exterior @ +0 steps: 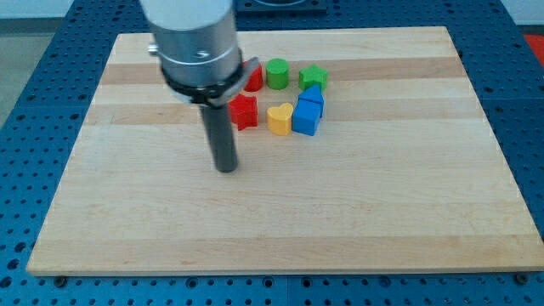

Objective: Move the arm to the center of the board

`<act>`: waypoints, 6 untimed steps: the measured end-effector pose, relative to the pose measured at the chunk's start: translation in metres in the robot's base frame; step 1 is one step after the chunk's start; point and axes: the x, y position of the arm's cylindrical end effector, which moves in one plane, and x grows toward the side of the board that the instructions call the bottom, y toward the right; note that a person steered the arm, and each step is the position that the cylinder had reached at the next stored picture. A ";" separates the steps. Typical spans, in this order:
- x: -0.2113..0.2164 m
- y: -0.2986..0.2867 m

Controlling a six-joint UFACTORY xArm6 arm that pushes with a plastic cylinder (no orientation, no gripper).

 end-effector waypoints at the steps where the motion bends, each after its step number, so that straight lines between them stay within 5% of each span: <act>1: -0.003 0.079; 2: -0.017 0.133; 4: 0.007 0.113; 6: 0.005 -0.059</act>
